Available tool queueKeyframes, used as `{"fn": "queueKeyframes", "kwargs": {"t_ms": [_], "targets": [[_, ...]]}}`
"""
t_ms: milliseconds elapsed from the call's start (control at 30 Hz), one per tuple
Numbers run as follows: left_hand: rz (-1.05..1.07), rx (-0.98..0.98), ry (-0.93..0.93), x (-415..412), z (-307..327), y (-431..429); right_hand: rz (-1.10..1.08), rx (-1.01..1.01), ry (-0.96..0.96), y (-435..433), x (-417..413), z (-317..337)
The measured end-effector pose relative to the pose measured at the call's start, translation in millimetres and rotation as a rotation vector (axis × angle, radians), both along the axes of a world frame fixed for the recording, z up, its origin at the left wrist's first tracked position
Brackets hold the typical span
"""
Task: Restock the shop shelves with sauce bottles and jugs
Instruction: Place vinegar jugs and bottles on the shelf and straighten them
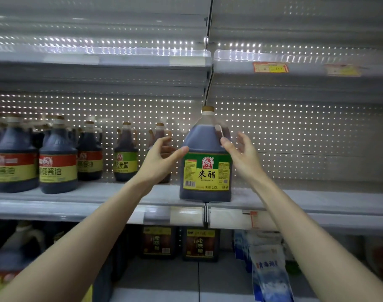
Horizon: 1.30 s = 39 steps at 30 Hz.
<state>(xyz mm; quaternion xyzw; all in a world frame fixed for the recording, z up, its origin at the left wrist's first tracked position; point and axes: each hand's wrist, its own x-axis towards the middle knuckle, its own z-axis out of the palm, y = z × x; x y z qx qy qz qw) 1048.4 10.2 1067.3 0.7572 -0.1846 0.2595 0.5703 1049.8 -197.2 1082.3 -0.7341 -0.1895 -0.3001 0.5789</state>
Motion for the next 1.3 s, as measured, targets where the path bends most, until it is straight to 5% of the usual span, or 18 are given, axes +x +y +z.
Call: {"fn": "queueKeyframes", "kwargs": {"t_ms": [367,933,1300], "targets": [[0.105,-0.016,-0.124,-104.8,-14.6,116.8,0.177,-0.005,-0.12,116.6,-63.6,-1.8],[0.572,-0.078,-0.028,-388.1,-84.0,498.3,0.725,0.012,0.055,556.5,-258.1,-77.7],[0.807,-0.109,-0.019,-468.0,-103.8,667.4,0.972,-0.042,0.091,759.2,-307.5,-98.0]]}}
